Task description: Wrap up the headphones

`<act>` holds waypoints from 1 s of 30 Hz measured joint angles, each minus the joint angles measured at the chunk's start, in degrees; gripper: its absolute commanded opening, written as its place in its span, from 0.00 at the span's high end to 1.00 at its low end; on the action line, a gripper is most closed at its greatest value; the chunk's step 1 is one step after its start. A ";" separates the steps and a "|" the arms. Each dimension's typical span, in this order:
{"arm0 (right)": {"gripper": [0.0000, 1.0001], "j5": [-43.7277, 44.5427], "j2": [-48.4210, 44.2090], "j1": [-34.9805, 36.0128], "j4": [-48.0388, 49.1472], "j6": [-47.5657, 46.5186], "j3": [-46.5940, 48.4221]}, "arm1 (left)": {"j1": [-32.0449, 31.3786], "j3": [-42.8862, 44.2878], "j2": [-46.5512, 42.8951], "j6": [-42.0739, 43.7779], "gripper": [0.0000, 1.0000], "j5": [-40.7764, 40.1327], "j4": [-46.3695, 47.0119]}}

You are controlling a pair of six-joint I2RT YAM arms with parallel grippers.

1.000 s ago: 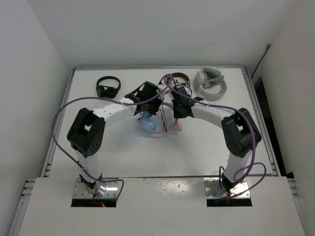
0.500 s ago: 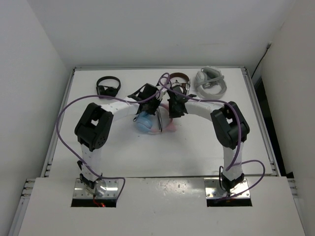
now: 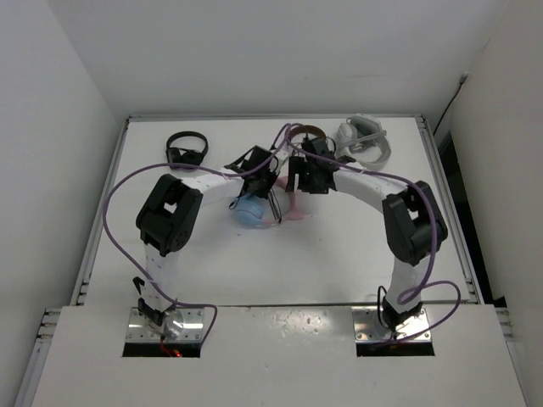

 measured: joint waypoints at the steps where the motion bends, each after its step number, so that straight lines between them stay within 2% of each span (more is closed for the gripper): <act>1: 0.21 -0.17 -1.29 -0.63 -0.09 0.00 0.00 | 0.00 0.07 0.00 0.00 1.00 0.02 0.04; 7: 0.15 -0.61 -8.35 -6.01 -0.55 -0.31 0.55 | -0.22 0.68 0.79 0.44 0.98 0.00 -0.42; 8: 0.13 -0.61 -8.96 -6.75 -0.57 -0.52 0.68 | -0.35 1.14 1.25 0.44 0.93 0.00 -0.63; 13: 0.07 -1.01 -10.05 -9.57 -1.07 -1.51 0.74 | -0.74 3.98 3.82 1.09 0.83 0.02 -2.45; 18: 0.04 -1.29 -10.23 -10.69 -1.53 -1.97 0.72 | -1.11 4.98 4.04 1.75 0.58 0.02 -3.76; 21: 0.03 -1.29 -10.69 -10.82 -1.60 -2.25 0.44 | -1.40 5.27 4.04 2.34 0.51 -0.28 -4.07; 30: 0.03 -1.29 -12.52 -11.39 -1.64 -2.49 0.11 | -2.38 5.49 0.57 4.85 0.48 -3.04 -6.62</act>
